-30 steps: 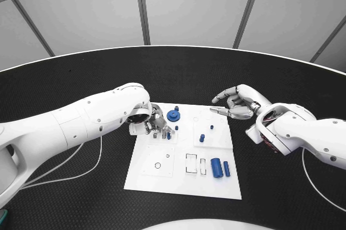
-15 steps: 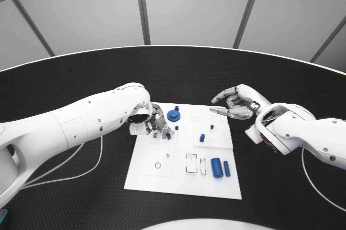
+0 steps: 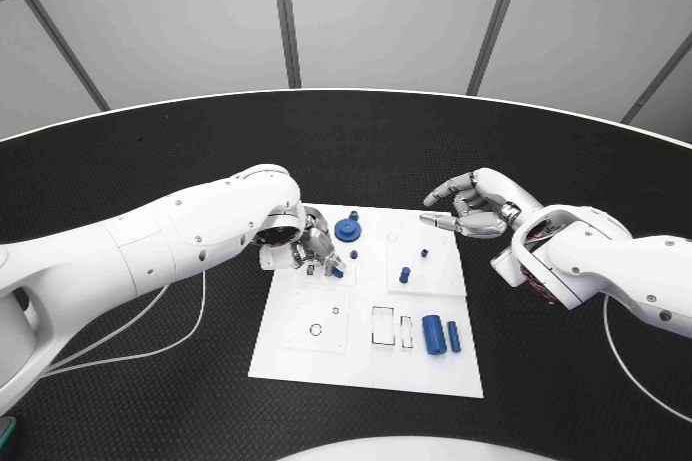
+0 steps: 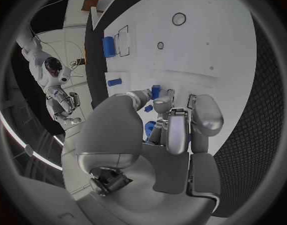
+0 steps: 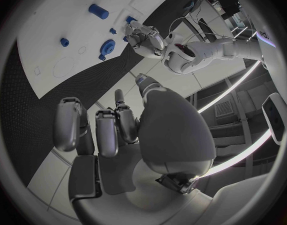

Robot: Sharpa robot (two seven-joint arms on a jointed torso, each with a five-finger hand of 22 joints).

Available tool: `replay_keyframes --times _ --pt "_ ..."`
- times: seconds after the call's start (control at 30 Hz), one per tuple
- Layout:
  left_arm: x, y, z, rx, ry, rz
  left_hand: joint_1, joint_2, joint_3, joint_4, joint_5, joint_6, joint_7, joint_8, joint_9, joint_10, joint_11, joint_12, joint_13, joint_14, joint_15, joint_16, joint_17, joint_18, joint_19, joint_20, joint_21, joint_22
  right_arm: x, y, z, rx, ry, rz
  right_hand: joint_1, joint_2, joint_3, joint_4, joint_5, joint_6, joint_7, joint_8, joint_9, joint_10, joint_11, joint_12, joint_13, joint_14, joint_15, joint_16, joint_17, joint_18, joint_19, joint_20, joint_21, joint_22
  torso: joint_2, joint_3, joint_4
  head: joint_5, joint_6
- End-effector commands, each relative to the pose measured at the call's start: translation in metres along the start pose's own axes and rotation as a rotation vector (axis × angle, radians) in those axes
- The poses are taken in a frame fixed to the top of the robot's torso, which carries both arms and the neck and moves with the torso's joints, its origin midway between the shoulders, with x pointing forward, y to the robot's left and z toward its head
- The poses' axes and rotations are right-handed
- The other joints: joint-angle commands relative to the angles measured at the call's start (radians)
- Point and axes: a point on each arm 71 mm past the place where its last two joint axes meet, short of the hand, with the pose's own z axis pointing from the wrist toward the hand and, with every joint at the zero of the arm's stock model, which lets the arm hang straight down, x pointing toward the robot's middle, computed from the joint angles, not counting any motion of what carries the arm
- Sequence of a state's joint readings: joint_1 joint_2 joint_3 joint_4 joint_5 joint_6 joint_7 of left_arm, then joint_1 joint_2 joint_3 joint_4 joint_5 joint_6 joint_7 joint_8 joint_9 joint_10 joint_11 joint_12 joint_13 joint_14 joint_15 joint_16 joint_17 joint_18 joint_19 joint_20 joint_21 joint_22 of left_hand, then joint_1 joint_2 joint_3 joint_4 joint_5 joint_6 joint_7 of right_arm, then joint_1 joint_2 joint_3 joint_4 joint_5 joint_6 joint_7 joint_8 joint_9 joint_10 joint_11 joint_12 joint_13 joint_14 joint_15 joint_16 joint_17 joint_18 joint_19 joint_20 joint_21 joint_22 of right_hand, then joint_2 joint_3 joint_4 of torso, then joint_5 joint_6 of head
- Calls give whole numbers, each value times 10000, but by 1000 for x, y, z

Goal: Assemble the parts on the task board

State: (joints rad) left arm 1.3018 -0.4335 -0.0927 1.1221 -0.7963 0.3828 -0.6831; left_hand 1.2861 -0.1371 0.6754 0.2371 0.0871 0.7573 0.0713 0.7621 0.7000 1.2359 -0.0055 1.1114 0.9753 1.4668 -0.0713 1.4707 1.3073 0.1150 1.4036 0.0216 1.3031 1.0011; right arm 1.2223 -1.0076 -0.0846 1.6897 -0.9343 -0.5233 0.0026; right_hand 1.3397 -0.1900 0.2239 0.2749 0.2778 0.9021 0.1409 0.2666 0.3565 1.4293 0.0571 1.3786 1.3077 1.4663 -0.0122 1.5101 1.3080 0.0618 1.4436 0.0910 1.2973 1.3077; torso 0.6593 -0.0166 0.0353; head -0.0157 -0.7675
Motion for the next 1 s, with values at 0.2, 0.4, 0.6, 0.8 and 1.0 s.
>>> replay_keyframes --times 0.2,0.4,0.6,0.8,1.0 --pt "1 3 -1 73 123 -125 -532 -192 1864 -1347 1179 -160 90 359 351 -27 50 37 -143 555 35 -66 954 -117 -19 7 58 53 0 0 0 15 19 -4 34 -43 -7 55 147 58 -23 69 6 28 -32 11 878 723 -82 -40 1232 85 4 -80 -13 266 -12 -2 13 1 -22" --pt "-1 7 -3 218 21 -446 -800 -230 2106 -1573 1603 -149 97 442 432 -16 54 49 -192 557 39 -70 965 -117 -21 19 70 65 0 -1 0 24 29 -9 35 -47 -2 60 197 55 -23 75 5 34 -34 13 881 723 -84 -44 1227 85 6 -83 -21 262 -18 3 1 28 -25" --pt "-2 14 -7 503 -277 -979 -1047 -310 2228 -1835 2311 -71 72 543 511 80 25 134 -179 562 15 -71 982 -111 -27 7 74 57 -1 -2 0 53 19 -23 35 -47 -2 60 197 55 -23 75 5 34 -34 13 881 723 -84 -44 1227 85 6 -83 -21 262 -45 8 24 68 -22" --pt "-4 21 -13 809 -915 -1218 -1196 -396 2290 -2030 2941 41 26 647 575 111 -21 84 -342 565 -25 -75 994 -106 -31 -13 73 37 -2 -3 0 71 -3 -34 35 -47 -2 60 197 55 -23 75 5 34 -34 13 881 723 -84 -44 1227 85 6 -83 -21 262 -45 4 50 111 -35" --pt "-4 24 -16 1031 -1274 -1116 -1229 -435 2314 -2089 3074 74 11 675 590 145 -37 93 -362 567 -39 -76 998 -103 -32 -23 71 27 -2 -3 0 64 -7 -35 32 -50 -1 66 228 53 -23 78 5 36 -33 14 881 723 -85 -45 1226 84 9 -84 -21 263 -53 4 44 214 -167"
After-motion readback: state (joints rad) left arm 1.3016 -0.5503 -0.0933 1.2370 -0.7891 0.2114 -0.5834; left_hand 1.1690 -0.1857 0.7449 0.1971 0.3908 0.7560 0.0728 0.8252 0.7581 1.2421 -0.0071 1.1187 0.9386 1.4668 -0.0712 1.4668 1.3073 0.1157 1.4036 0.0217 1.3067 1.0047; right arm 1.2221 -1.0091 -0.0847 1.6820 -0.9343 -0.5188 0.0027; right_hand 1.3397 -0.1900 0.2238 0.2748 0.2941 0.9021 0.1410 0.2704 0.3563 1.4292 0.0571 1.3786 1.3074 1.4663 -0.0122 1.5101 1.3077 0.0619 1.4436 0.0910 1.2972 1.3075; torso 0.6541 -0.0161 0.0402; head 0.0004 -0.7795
